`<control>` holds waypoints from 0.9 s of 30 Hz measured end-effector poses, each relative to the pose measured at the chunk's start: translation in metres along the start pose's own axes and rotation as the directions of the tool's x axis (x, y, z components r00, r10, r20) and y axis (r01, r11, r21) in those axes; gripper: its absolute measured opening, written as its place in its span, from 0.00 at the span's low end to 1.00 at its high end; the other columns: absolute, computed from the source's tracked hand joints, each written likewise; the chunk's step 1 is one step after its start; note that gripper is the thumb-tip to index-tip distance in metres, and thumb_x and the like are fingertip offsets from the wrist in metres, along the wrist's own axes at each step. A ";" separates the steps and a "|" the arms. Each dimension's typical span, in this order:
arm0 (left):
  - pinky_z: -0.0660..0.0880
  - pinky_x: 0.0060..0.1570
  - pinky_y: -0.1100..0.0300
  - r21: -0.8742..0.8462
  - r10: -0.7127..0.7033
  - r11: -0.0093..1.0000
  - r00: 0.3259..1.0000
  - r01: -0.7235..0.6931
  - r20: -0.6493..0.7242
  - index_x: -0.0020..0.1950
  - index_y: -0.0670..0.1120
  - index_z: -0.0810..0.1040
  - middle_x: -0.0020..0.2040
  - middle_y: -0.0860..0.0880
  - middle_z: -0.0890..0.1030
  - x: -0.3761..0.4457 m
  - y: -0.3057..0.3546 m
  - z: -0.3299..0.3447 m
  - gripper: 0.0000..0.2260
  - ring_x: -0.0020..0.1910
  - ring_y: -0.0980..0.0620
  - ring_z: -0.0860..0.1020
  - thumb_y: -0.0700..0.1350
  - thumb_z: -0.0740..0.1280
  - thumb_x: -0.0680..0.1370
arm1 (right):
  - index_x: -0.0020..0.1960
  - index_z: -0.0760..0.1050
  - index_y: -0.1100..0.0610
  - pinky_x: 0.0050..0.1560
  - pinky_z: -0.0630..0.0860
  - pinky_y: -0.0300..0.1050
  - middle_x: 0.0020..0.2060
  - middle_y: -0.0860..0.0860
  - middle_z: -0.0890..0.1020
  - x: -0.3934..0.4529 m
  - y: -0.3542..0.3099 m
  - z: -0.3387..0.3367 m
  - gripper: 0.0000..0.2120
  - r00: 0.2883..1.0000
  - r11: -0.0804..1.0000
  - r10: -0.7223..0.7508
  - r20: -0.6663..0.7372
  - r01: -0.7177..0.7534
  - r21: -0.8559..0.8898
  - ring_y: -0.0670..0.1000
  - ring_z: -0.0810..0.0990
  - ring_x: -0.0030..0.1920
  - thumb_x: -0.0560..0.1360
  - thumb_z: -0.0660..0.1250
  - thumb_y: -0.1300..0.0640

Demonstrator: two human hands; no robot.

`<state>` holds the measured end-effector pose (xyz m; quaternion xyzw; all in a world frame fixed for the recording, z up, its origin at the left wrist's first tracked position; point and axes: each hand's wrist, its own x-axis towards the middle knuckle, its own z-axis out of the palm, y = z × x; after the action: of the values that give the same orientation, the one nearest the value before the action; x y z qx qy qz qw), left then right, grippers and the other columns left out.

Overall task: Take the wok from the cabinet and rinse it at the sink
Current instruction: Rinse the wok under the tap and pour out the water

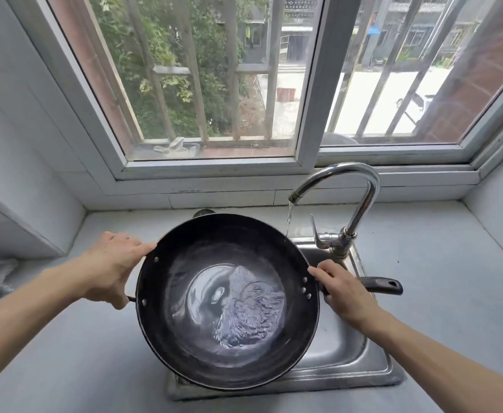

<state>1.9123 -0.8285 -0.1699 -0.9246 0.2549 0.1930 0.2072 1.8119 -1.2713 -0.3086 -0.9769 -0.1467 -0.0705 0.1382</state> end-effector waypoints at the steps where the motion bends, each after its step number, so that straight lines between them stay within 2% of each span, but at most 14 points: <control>1: 0.62 0.62 0.58 -0.042 0.012 0.999 1.000 -0.012 0.007 0.75 0.60 0.55 0.59 0.59 0.72 -0.002 -0.001 -0.001 0.46 0.61 0.55 0.68 0.59 0.71 0.60 | 0.62 0.70 0.57 0.38 0.80 0.52 0.49 0.56 0.76 0.001 0.000 0.000 0.39 1.000 1.000 0.007 0.007 -0.007 0.014 0.59 0.79 0.42 0.54 0.72 0.77; 4: 0.63 0.60 0.57 -0.167 0.036 0.986 0.999 -0.031 0.030 0.70 0.64 0.62 0.54 0.58 0.76 -0.010 -0.004 -0.007 0.42 0.57 0.56 0.70 0.58 0.71 0.57 | 0.63 0.69 0.54 0.38 0.80 0.51 0.49 0.55 0.75 0.004 0.000 0.004 0.41 1.000 0.998 0.012 0.024 -0.013 0.054 0.58 0.79 0.43 0.53 0.71 0.77; 7: 0.65 0.61 0.56 -0.182 0.021 0.983 0.998 -0.012 0.051 0.66 0.63 0.66 0.52 0.56 0.78 -0.015 -0.010 -0.014 0.39 0.55 0.55 0.73 0.58 0.71 0.55 | 0.63 0.70 0.53 0.38 0.80 0.50 0.50 0.53 0.74 0.009 -0.002 0.012 0.41 0.999 0.996 0.009 0.044 -0.013 0.092 0.56 0.79 0.43 0.54 0.72 0.76; 13: 0.66 0.58 0.55 -0.104 -0.006 0.995 0.999 0.010 0.040 0.66 0.64 0.66 0.49 0.57 0.78 -0.013 -0.013 -0.028 0.38 0.53 0.54 0.70 0.58 0.71 0.56 | 0.64 0.75 0.55 0.43 0.79 0.45 0.53 0.49 0.73 0.014 -0.001 0.022 0.37 0.996 0.989 0.072 0.048 -0.077 0.125 0.52 0.78 0.47 0.57 0.73 0.75; 17: 0.67 0.58 0.56 -0.167 -0.004 0.986 0.997 0.017 0.074 0.67 0.63 0.67 0.50 0.55 0.79 -0.010 -0.012 -0.036 0.38 0.54 0.52 0.69 0.56 0.72 0.58 | 0.64 0.74 0.54 0.46 0.78 0.44 0.52 0.48 0.72 0.017 0.006 0.017 0.36 0.996 0.987 0.073 0.055 -0.080 0.138 0.51 0.78 0.47 0.59 0.74 0.74; 18: 0.68 0.55 0.59 -0.193 -0.004 0.981 0.997 0.020 0.082 0.67 0.62 0.67 0.52 0.55 0.79 -0.010 -0.010 -0.039 0.37 0.54 0.52 0.68 0.55 0.73 0.59 | 0.63 0.75 0.53 0.45 0.78 0.44 0.52 0.48 0.72 0.019 0.008 0.014 0.35 0.996 0.986 0.069 0.058 -0.077 0.145 0.51 0.78 0.46 0.59 0.74 0.73; 20: 0.67 0.41 0.67 -0.254 -0.009 0.966 0.992 0.041 0.124 0.68 0.63 0.67 0.57 0.54 0.77 -0.008 -0.007 -0.045 0.36 0.55 0.50 0.67 0.53 0.75 0.62 | 0.62 0.76 0.53 0.43 0.78 0.43 0.50 0.49 0.74 0.021 0.010 0.009 0.33 0.996 0.985 0.068 0.058 -0.076 0.152 0.51 0.78 0.44 0.60 0.76 0.72; 22: 0.64 0.35 0.69 -0.308 -0.005 0.950 0.988 0.052 0.153 0.68 0.65 0.67 0.59 0.56 0.74 -0.008 -0.005 -0.047 0.36 0.57 0.49 0.67 0.52 0.75 0.62 | 0.62 0.78 0.54 0.44 0.76 0.38 0.50 0.49 0.75 0.022 0.014 0.003 0.31 0.994 0.986 0.073 0.082 -0.084 0.146 0.50 0.79 0.43 0.61 0.77 0.71; 23: 0.67 0.37 0.68 -0.334 0.000 0.941 0.988 0.052 0.154 0.67 0.67 0.67 0.59 0.57 0.74 -0.007 -0.006 -0.047 0.36 0.58 0.50 0.67 0.53 0.76 0.61 | 0.63 0.77 0.54 0.46 0.74 0.36 0.50 0.49 0.75 0.022 0.017 0.000 0.32 0.992 0.986 0.076 0.105 -0.090 0.139 0.49 0.78 0.44 0.61 0.77 0.71; 25: 0.71 0.50 0.63 -0.345 0.023 0.938 0.990 0.028 0.140 0.63 0.68 0.68 0.59 0.59 0.76 -0.005 -0.006 -0.047 0.36 0.60 0.53 0.70 0.55 0.75 0.57 | 0.65 0.76 0.53 0.49 0.71 0.34 0.52 0.48 0.74 0.020 0.023 -0.004 0.32 0.986 0.987 0.077 0.151 -0.097 0.127 0.48 0.78 0.45 0.63 0.76 0.70; 27: 0.67 0.52 0.63 -0.356 0.046 0.935 0.988 0.010 0.148 0.64 0.66 0.70 0.59 0.60 0.77 -0.004 -0.003 -0.048 0.36 0.60 0.56 0.72 0.55 0.75 0.57 | 0.66 0.75 0.51 0.51 0.73 0.36 0.52 0.47 0.72 0.018 0.028 -0.009 0.32 0.980 0.989 0.071 0.187 -0.094 0.113 0.48 0.77 0.46 0.65 0.75 0.69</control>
<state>1.9233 -0.8474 -0.1270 -0.9267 0.2077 0.3085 0.0540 1.8361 -1.2947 -0.3039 -0.9743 -0.1221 0.0342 0.1860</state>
